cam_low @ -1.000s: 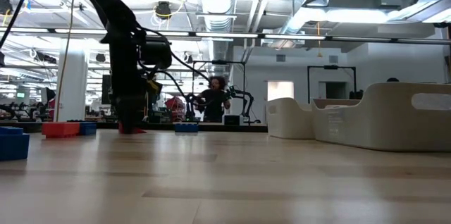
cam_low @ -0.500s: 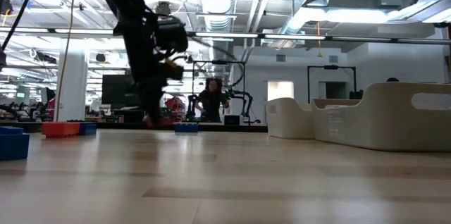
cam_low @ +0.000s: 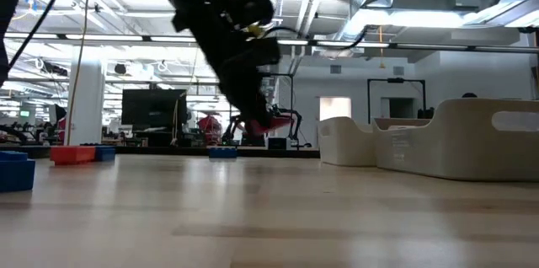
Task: Sort blocks by size
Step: Put the large red wooden block into the gray bin
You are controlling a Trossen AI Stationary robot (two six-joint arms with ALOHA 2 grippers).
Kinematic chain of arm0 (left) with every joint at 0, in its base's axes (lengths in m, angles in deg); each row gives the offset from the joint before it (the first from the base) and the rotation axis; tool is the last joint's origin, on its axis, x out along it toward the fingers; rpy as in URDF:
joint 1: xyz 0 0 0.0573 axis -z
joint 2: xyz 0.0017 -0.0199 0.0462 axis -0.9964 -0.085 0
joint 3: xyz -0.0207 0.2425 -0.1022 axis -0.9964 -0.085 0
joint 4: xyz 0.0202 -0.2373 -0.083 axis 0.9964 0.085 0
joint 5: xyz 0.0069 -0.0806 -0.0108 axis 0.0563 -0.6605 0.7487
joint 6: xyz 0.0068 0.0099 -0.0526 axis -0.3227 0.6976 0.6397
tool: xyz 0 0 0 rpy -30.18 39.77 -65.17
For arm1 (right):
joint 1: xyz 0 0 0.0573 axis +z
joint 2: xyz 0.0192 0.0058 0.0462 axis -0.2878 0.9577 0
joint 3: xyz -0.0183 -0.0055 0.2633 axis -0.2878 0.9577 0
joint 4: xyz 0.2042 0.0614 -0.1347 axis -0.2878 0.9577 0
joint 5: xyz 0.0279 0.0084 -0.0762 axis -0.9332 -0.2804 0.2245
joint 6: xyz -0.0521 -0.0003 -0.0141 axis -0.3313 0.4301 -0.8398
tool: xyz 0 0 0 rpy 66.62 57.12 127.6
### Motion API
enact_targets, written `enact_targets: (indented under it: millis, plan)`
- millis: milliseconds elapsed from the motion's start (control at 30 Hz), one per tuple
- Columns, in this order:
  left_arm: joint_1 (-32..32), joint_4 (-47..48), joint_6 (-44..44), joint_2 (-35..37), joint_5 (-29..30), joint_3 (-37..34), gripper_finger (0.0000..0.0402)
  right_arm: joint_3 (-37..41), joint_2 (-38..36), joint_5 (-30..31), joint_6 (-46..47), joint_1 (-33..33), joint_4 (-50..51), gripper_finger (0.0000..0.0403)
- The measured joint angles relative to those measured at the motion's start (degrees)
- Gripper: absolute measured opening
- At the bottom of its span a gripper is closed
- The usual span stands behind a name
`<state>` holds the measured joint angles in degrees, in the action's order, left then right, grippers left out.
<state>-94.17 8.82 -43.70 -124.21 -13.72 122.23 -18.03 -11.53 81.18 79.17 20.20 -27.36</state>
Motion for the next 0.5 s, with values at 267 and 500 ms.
enact_targets:
  millis: [267,500]
  plan:
    - [5.6,-11.9,-2.3,-7.1,-4.3,8.9,0.0122,0.0,0.0,-5.3,1.0,2.1,0.2,0.0123]
    - [7.6,-16.9,-4.9,-16.4,-4.3,20.0,0.0122,0.0,0.0,-7.4,2.3,2.6,0.4,0.0123]
